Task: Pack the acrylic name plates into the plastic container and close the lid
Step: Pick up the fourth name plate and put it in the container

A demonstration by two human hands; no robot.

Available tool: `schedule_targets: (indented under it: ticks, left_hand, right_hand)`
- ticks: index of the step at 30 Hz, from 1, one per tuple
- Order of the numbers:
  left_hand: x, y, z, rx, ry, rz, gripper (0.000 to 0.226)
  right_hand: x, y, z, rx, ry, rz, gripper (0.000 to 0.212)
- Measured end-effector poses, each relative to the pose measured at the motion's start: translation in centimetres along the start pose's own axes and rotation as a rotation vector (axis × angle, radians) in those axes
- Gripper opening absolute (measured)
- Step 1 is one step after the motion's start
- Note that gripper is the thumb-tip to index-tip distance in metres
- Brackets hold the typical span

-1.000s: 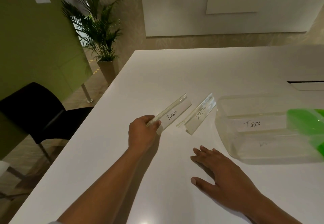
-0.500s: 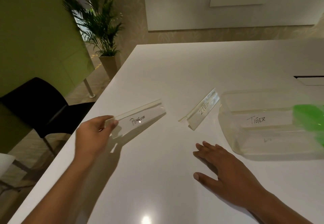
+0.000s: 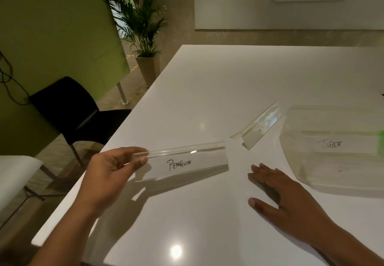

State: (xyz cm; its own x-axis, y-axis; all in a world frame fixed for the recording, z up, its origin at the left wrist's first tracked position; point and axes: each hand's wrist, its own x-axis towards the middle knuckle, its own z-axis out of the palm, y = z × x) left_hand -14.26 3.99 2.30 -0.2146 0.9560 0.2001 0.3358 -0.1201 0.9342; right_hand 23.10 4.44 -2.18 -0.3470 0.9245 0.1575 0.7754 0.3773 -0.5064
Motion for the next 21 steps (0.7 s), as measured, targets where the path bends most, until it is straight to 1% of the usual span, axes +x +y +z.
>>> schedule_targets:
  ticks: [2,4,6,8,11,14,16,17,19,21]
  left_hand:
    - [-0.4,0.6,0.7,-0.037,-0.057,0.011,0.023]
    - [-0.8,1.3,1.3,-0.084,-0.108,0.028,0.022]
    - [-1.0,2.0,1.9,-0.149,-0.151,0.039,0.021]
    - [-1.3,2.8,2.5,-0.236,-0.192,0.045,0.022]
    - [-1.6,3.8,3.6,-0.314,-0.204,0.035,0.025]
    - [-1.9,4.5,4.5,-0.349,-0.210,0.028,0.024]
    - [-2.0,4.8,5.1,-0.346,-0.221,0.026,0.025]
    - [-2.1,4.8,5.4,-0.341,-0.224,0.024,0.025]
    - [-2.3,5.0,5.9,-0.340,-0.232,0.017,0.024]
    - [-2.3,5.1,6.2,-0.339,-0.235,0.021,0.024]
  right_hand:
    - [0.1,-0.5,-0.5,0.296,0.014,0.068,0.065]
    - [0.0,-0.8,-1.0,0.515,0.049,0.123,0.074]
    - [-0.2,-1.4,-1.6,0.678,0.035,0.106,0.078]
    - [-0.4,-2.3,-2.4,0.837,0.025,0.043,0.077]
    - [-0.8,-3.2,-3.3,0.895,0.068,-0.005,0.088]
    - [-1.1,-3.2,-4.2,0.953,0.162,0.014,0.087]
    - [-1.2,-3.2,-4.7,0.984,0.214,0.022,0.103]
    - [-1.3,-3.2,-4.9,1.034,0.228,0.052,0.107]
    - [-1.6,-3.1,-5.0,1.070,0.255,0.081,0.103]
    - [-1.8,-3.0,-5.1,1.052,0.271,0.101,0.092]
